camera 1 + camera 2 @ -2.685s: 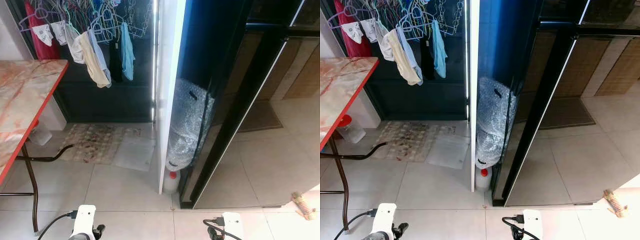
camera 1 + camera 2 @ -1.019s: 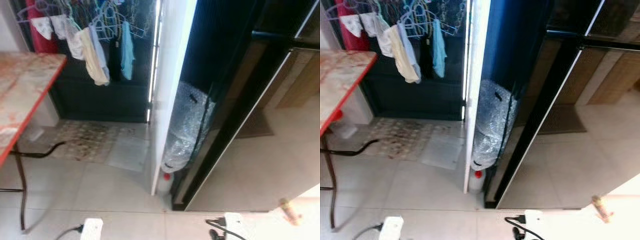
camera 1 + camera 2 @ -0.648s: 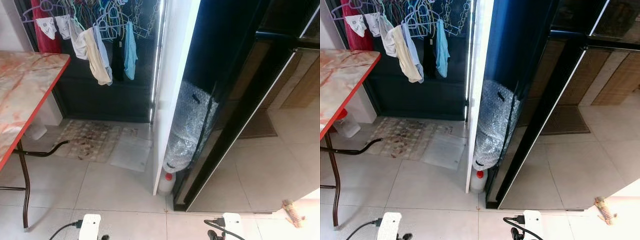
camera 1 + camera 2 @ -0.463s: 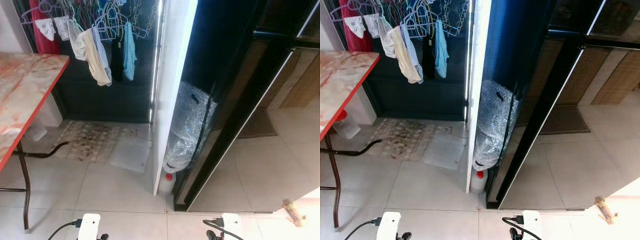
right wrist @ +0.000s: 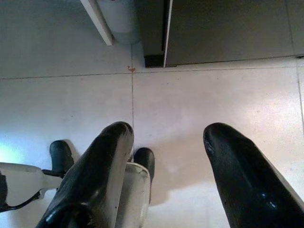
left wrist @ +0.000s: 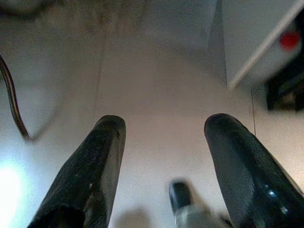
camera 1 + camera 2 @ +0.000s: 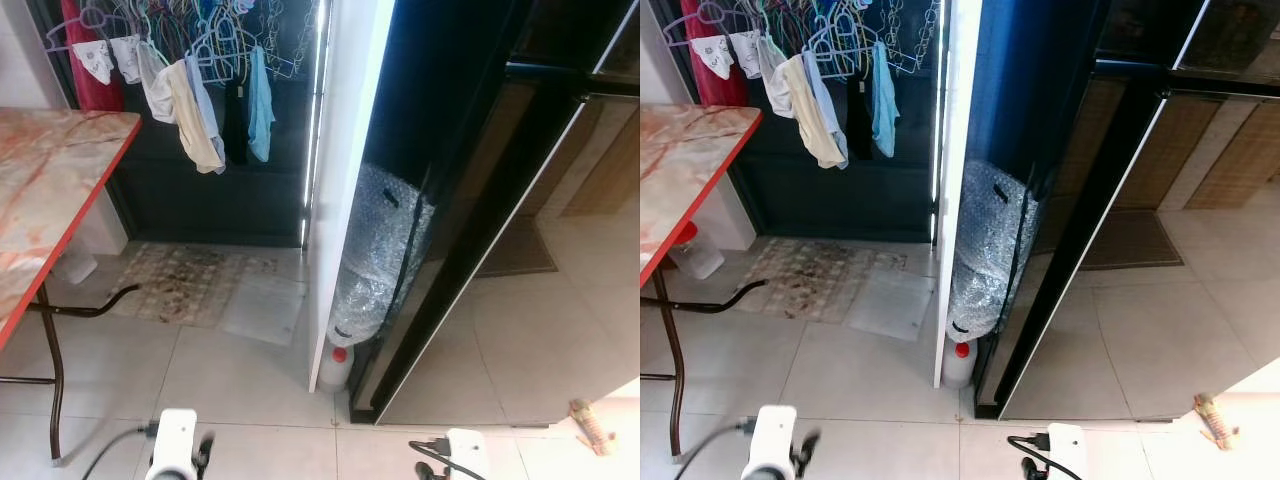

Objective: Restocking fridge

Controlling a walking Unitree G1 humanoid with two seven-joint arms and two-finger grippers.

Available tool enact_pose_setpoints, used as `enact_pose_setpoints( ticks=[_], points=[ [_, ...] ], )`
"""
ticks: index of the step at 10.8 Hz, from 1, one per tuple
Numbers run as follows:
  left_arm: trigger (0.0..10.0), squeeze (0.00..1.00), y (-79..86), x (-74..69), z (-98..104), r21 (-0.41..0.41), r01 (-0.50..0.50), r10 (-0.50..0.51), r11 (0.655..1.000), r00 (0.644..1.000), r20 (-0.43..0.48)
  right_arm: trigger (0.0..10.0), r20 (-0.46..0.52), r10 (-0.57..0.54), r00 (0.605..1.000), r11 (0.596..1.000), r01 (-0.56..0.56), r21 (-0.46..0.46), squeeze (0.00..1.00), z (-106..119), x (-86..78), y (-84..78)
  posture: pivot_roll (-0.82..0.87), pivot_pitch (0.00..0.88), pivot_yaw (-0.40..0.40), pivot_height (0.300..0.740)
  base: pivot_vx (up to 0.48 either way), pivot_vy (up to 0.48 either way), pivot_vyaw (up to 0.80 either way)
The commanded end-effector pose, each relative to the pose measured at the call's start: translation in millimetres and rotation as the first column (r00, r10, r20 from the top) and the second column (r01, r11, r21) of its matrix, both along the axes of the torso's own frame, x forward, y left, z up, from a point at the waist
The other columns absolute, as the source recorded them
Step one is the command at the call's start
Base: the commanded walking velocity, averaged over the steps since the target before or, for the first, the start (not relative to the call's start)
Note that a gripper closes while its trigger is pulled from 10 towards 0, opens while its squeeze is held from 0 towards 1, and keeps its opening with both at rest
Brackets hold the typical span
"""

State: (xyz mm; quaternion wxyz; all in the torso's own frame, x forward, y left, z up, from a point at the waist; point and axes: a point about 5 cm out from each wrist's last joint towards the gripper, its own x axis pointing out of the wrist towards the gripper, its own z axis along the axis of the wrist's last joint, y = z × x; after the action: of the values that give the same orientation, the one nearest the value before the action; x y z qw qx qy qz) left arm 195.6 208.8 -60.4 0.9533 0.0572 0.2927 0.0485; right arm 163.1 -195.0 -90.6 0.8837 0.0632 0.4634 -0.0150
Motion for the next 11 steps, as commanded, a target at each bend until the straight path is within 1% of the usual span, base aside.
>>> enact_pose_setpoints(
  ticks=[1, 2, 3, 4, 5, 6, 7, 8, 9, 10, 11],
  points=[
    [10.0, 0.00, -0.8, -1.4, 3, 0.019, -0.015, 0.014, 1.000, 0.998, 0.059, 10.0, 0.004, -0.027, 1.000, 1.000, 0.028, -0.013, 0.00, 1, -2.7, -9.9, -0.07, 0.000, -0.087, 0.740, 0.000, 0.000, 0.00],
    [10.0, 0.00, -1.7, -0.3, 5, 0.036, -0.005, 0.001, 0.999, 0.996, 0.090, 10.0, 0.003, -0.029, 1.000, 0.999, 0.029, -0.015, 0.00, 1, -4.0, -12.2, -0.07, 0.000, -0.091, 0.740, 0.000, 0.000, 0.00],
    [10.0, 0.00, -2.5, 1.0, 11, 0.063, -0.010, -0.001, 0.998, 0.986, 0.167, 10.0, 0.000, -0.026, 1.000, 0.999, 0.026, -0.018, 0.00, 0, -7.9, -15.4, -0.06, 0.000, -0.095, 0.740, 0.000, 0.000, 0.00],
    [10.0, 0.00, -3.2, 1.3, 14, 0.072, -0.007, -0.007, 0.997, 0.980, 0.198, 10.0, -0.002, -0.024, 1.000, 1.000, 0.024, -0.019, 0.00, -1, -9.4, -16.3, -0.06, 0.000, -0.100, 0.740, 0.000, 0.000, 0.00],
    [10.0, 0.00, -13.3, 72.6, 113, 0.179, 0.028, -0.134, 0.984, 0.777, 0.615, 10.0, -0.011, -0.017, 1.000, 1.000, 0.017, -0.020, 0.00, -2, -12.9, -18.0, -0.06, 0.000, -0.103, 0.740, 0.000, 0.000, 0.00],
    [10.0, 0.00, -17.8, 79.4, 153, 0.171, 0.056, -0.164, 0.984, 0.667, 0.726, 10.0, -0.017, -0.014, 1.000, 1.000, 0.014, -0.022, 0.00, -2, -16.5, -20.4, -0.05, 0.000, -0.106, 0.740, 0.000, 0.000, 0.00],
    [10.0, 0.00, -21.0, 79.0, 160, 0.190, 0.080, -0.197, 0.979, 0.632, 0.750, 10.0, -0.027, -0.009, 1.000, 1.000, 0.009, -0.026, 0.00, -3, -20.6, -23.9, -0.05, 0.000, -0.108, 0.740, 0.000, 0.000, 0.00],
    [10.0, 0.00, -24.8, 78.1, 162, 0.191, 0.092, -0.207, 0.977, 0.616, 0.760, 10.0, -0.032, -0.012, 0.999, 1.000, 0.011, -0.029, 0.00, -3, -23.0, -27.0, -0.05, 0.000, -0.108, 0.740, 0.000, 0.000, 0.00],
    [10.0, 0.00, -24.4, 73.8, 164, 0.181, 0.078, -0.189, 0.980, 0.633, 0.751, 10.0, -0.038, -0.015, 0.999, 0.999, 0.014, -0.031, 0.00, -3, -23.8, -28.6, -0.06, 0.000, -0.106, 0.740, 0.000, 0.000, 0.00],
    [10.0, 0.00, -21.7, 67.4, 173, 0.192, 0.066, -0.189, 0.979, 0.639, 0.745, 10.0, -0.041, -0.017, 0.999, 0.999, 0.016, -0.034, 0.00, -3, -22.6, -28.6, -0.06, 0.000, -0.106, 0.740, 0.000, 0.000, 0.00],
    [10.0, 0.00, -20.0, 61.6, 188, 0.384, 0.090, -0.359, 0.919, 0.593, 0.721, 10.0, -0.042, -0.017, 0.999, 0.999, 0.015, -0.035, 0.00, -3, -18.4, -24.7, -0.06, 0.000, -0.107, 0.740, 0.000, 0.000, 0.00]
  ],
)
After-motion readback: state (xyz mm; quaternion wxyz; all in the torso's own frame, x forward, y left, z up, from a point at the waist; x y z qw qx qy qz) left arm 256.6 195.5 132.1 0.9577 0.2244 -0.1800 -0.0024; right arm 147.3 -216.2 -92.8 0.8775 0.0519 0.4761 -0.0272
